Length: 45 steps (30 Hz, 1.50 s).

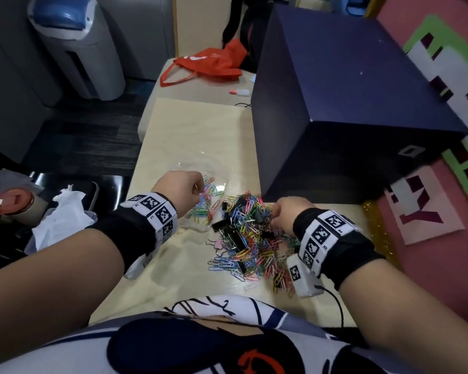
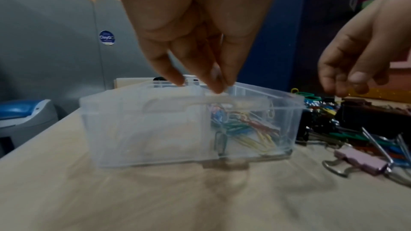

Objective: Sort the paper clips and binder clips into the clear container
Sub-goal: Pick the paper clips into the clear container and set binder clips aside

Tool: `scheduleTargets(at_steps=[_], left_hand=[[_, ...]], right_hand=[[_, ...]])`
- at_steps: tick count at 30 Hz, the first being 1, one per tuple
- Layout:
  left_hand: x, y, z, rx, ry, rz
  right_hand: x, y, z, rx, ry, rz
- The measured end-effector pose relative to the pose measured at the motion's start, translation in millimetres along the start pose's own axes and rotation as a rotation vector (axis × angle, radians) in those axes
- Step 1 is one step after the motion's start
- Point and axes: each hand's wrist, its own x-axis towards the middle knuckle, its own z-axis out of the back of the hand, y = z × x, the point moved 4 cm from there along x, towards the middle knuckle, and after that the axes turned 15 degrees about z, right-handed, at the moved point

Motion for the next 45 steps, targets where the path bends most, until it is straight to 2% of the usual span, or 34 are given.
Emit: scheduleTargets(at_steps=[5, 9, 12, 14, 16, 20, 22, 26, 29, 32, 35, 39, 45], left_hand=[[-4.8, -16.5, -2.0, 0.131, -0.045, 0.004], [-9.7, -34.5, -7.4, 0.082, -0.037, -0.034], [-24.4, -57.9, -15.8, 0.092, 0.004, -0.174], [-39.7, -77.6, -27.9, 0.203, 0.068, -0.297], [-54.0, -94.4, -42.6, 0.351, 0.108, -0.417], [-72.9, -108.4, -73.9, 0.554, 0.141, -0.625], [-76.6, -108.2, -86.9, 0.627, 0.152, -0.673], [-72.1, -106.4, -89.8, 0.625, 0.083, -0.653], [-71.0, -111.7, -83.7, 0.591, 0.030, -0.614], [-81.2, -120.4, -84.4, 0.624, 0.130, -0.608], [-89.9, -121.8, -96.4, 0.706, 0.256, -0.627], [-90.0, -124.0, -98.1, 0.662, 0.248, -0.579], [-86.5, -129.4, -94.1, 0.656, 0.282, -0.618]], right_hand=[[-6.1, -32.6, -6.8, -0.008, -0.018, -0.103], [-7.3, -38.9, -21.4, 0.015, -0.041, -0.055], [-12.2, -30.8, -34.0, 0.071, -0.110, 0.173], [-13.4, -24.2, -43.1, 0.030, -0.027, 0.280], [-11.5, -26.6, -49.9, -0.020, 0.015, 0.277], [-15.8, -39.1, -52.2, -0.004, -0.095, 0.227], [-18.0, -46.0, -50.6, -0.014, -0.152, 0.213], [-17.7, -57.6, -47.5, 0.033, -0.194, 0.132], [-17.3, -58.2, -49.0, 0.105, -0.174, 0.136], [-16.6, -54.5, -52.0, 0.083, -0.090, 0.153], [-14.2, -54.7, -50.2, 0.107, -0.118, 0.143], [-12.7, -51.3, -51.3, 0.122, -0.093, 0.130], [-12.3, -49.9, -44.4, 0.082, -0.147, 0.104]])
